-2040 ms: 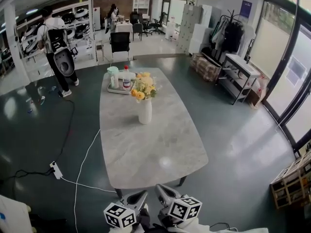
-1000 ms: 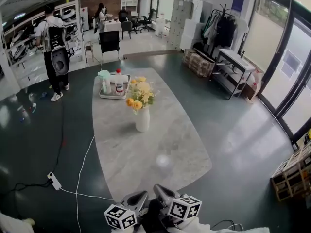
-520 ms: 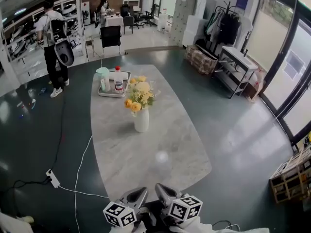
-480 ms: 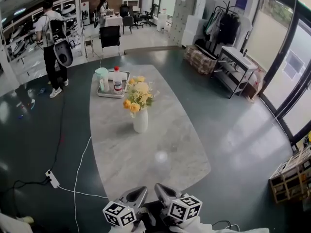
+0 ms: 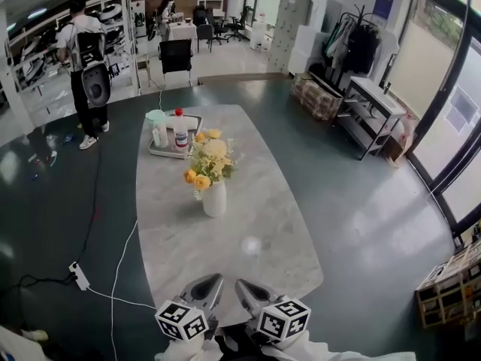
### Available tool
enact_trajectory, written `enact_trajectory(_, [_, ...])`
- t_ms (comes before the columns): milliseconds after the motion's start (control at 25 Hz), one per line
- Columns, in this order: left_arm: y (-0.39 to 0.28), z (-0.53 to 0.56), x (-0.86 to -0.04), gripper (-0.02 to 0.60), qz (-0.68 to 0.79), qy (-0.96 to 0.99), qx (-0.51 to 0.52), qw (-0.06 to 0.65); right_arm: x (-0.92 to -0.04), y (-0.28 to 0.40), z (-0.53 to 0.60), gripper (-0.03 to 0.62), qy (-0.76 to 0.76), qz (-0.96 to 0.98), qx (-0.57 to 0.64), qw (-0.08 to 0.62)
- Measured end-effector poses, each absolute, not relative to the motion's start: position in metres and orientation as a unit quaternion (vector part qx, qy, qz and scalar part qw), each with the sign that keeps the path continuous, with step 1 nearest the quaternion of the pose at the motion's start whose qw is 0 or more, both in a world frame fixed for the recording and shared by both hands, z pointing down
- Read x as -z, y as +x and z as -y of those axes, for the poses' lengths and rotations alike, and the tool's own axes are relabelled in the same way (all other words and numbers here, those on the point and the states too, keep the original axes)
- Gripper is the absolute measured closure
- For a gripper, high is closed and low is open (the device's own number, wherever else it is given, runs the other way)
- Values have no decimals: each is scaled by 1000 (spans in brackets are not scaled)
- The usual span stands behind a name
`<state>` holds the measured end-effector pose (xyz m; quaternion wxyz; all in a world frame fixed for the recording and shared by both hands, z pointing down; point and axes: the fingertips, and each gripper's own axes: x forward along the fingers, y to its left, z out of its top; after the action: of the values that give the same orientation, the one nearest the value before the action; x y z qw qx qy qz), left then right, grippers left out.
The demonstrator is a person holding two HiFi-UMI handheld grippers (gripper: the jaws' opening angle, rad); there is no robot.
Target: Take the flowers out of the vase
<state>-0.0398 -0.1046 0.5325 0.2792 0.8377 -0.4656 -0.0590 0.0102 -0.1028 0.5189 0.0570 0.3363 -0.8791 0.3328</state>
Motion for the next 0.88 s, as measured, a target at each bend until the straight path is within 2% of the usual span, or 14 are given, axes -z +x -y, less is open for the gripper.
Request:
enact_trajectory(400, [-49, 191, -495, 578, 509, 831, 57, 217, -474, -1, 190, 595, 279, 915, -289, 47])
enact_trajectory(880, [-85, 274, -489, 578, 581, 795, 54, 169, -457, -20, 293, 595, 251, 936, -244, 39])
